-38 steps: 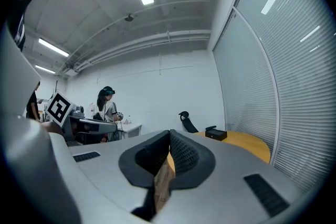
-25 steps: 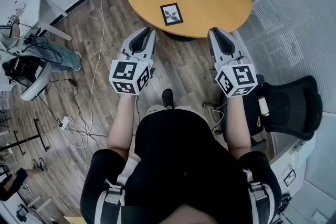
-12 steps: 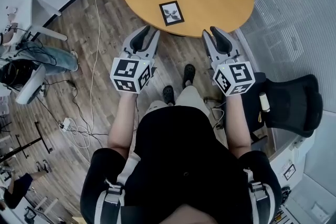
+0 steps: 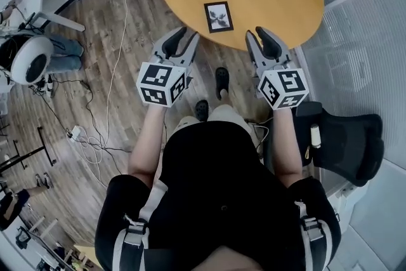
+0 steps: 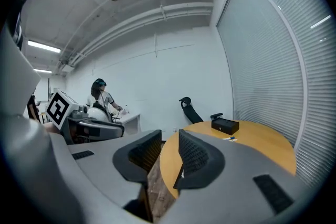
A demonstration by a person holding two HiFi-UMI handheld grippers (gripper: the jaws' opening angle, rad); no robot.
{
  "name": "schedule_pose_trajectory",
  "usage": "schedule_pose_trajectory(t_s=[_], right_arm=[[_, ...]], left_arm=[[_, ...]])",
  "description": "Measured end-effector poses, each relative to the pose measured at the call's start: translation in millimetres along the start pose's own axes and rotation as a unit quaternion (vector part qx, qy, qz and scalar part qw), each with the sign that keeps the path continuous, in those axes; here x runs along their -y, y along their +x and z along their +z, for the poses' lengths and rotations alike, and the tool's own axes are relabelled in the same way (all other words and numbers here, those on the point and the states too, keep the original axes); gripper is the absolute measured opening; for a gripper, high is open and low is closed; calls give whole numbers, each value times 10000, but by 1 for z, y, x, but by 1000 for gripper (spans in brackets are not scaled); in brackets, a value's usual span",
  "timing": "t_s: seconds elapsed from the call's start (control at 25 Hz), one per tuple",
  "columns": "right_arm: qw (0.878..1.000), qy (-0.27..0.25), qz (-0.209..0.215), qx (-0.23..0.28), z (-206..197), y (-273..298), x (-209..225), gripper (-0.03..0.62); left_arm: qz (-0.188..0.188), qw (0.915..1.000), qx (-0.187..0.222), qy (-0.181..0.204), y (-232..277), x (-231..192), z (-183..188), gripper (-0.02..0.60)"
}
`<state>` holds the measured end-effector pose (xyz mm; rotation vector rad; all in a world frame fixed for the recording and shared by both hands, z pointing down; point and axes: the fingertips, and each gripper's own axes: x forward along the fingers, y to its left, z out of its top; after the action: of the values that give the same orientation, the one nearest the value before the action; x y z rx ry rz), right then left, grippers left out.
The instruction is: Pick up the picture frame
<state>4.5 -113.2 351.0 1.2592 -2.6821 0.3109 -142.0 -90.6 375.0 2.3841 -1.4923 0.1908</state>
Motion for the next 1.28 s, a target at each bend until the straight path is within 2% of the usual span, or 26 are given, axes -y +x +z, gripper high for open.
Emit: schedule_pose_trajectory(t_s=[0.32,0.6,0.96,1.28], right_arm=[[9992,20,351,-201,16,73,48,117],[9964,160,602,-571,2,133,98,117],[9879,358,888,-1224,-53,176,144,117],[9735,568,1089,-1929,-119,208,166,118]], left_arm=[[276,9994,-107,-176,67,-33,19,127],[423,9975,-360,-436,135,-53,17,132],[703,9902,-871,-830,199,-65,-28,135],[1038,9763,-1402,-1282,239,-81,-90,137]])
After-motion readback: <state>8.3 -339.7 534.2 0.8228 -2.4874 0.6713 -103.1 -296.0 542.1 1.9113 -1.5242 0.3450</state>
